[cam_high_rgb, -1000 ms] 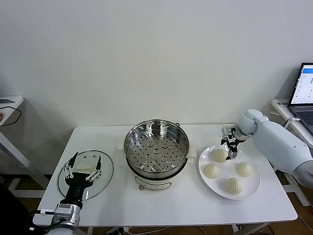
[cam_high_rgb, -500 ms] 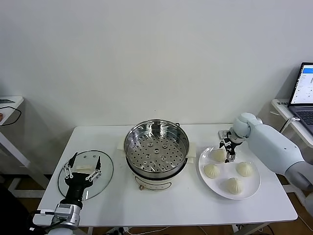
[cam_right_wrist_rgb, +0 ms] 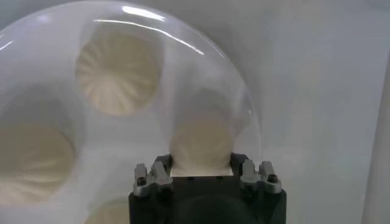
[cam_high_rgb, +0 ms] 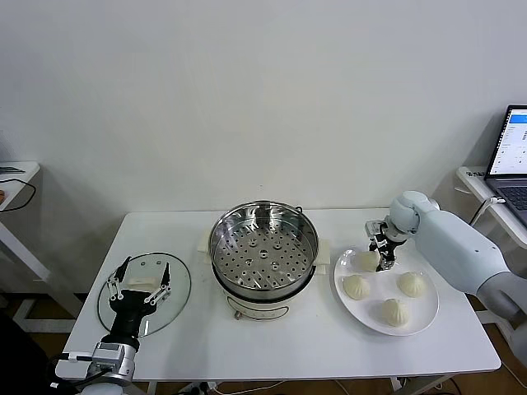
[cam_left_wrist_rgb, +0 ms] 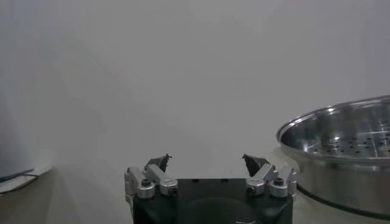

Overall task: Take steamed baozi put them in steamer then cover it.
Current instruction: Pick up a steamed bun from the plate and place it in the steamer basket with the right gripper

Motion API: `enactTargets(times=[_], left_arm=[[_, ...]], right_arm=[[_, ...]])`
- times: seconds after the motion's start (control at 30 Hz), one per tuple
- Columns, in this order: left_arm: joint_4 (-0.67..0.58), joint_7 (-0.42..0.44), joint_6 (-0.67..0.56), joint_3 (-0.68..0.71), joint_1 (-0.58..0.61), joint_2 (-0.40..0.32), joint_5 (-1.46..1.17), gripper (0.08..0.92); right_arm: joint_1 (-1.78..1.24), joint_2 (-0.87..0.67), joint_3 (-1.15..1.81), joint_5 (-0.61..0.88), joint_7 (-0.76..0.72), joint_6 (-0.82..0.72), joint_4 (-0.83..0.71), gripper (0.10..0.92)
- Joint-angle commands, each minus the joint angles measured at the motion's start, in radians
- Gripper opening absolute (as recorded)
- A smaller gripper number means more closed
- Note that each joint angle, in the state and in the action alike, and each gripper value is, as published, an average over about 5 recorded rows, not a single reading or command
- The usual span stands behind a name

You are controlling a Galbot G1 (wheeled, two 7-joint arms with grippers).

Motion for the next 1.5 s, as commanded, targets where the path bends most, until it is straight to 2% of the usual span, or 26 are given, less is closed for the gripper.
enactTargets(times=[0.03,0.27,0.43,0.63,0.83,1.03,1.5], left_arm=[[-0.007,-0.002,0.003,0.001,0.002,0.0,0.001,0.823],[-0.021,-0.003,0.007,0.004,0.011,0.006,0.005,0.823],[-0.022,-0.002,0.006,0.001,0.017,0.012,0.009,0.823],[-0.019,0.0,0.007,-0.004,0.018,0.022,0.01,0.823],[-0.005,0.008,0.007,-0.015,0.018,0.046,0.008,0.823],[0.005,0.014,0.007,-0.033,0.016,0.059,0.002,0.823],[0.023,0.03,-0.002,-0.069,0.015,0.071,-0.014,0.823]], right_arm=[[0.04,-0.063,-0.024,0.07,-0.01,0.007,0.081,0.63],[0.316,-0.219,-0.221,0.277,-0.063,0.123,0.295,0.619],[0.549,-0.248,-0.368,0.357,-0.134,0.269,0.404,0.624],[0.799,-0.176,-0.522,0.441,-0.187,0.437,0.485,0.636],[0.909,0.009,-0.635,0.477,-0.175,0.586,0.528,0.636],[0.881,0.196,-0.657,0.417,-0.117,0.656,0.484,0.636],[0.588,0.447,-0.552,0.142,-0.023,0.811,0.157,0.636]])
